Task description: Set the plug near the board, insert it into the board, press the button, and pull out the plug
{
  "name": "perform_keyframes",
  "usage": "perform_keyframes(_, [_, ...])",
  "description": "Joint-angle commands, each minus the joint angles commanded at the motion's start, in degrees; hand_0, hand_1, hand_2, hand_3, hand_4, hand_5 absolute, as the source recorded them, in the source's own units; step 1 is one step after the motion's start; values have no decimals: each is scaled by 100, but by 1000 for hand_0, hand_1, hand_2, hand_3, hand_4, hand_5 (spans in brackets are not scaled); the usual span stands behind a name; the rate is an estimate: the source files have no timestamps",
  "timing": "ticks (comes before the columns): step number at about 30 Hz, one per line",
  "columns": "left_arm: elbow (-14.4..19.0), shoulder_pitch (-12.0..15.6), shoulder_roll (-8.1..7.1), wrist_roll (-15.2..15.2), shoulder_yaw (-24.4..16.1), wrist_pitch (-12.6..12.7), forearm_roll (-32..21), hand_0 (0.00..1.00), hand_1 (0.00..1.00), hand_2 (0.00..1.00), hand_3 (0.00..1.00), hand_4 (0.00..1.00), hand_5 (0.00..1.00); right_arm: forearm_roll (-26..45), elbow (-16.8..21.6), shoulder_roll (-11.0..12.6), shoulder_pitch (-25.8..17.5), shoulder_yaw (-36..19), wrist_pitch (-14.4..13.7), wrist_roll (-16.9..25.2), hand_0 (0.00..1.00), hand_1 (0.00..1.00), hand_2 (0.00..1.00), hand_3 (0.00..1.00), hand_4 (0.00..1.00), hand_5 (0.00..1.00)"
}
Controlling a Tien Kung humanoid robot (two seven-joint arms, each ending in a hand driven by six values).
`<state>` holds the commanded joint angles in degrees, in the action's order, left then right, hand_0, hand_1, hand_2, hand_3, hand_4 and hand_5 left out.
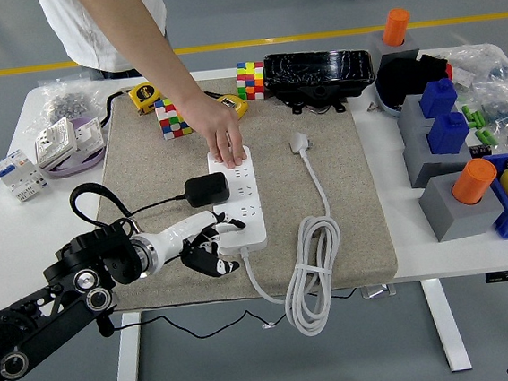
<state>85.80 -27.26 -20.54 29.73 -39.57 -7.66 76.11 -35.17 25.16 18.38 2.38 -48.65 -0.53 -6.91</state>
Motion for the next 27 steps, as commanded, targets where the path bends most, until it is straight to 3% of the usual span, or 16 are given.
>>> perform_keyframes(19, [-98,56,24,92,34,-63,53,85,32,151,858,727,2,-12,2,-12,-35,-22,2,0,676,684,690,593,930,525])
perform_keyframes(22, [-2,81,8,-219,-53,96,-5,85,33,153,847,691,2,-15,2,-15,-44,-43,0,1,676,683,690,592,931,525])
perform_keyframes(25, [-45,90,20,-792,-122,497,-150,85,33,153,847,691,2,-13,-7,-19,-57,-43,-1,-1,676,683,690,592,931,525])
perform_keyframes(26, [-96,88,30,-977,-128,648,-203,181,87,219,606,815,239,-14,-8,-21,-59,-42,0,-1,675,683,690,594,931,525])
perform_keyframes(27, [-138,86,39,-1195,-129,824,-228,181,87,219,606,815,239,-15,-8,-23,-60,-41,0,-1,675,683,690,594,931,525])
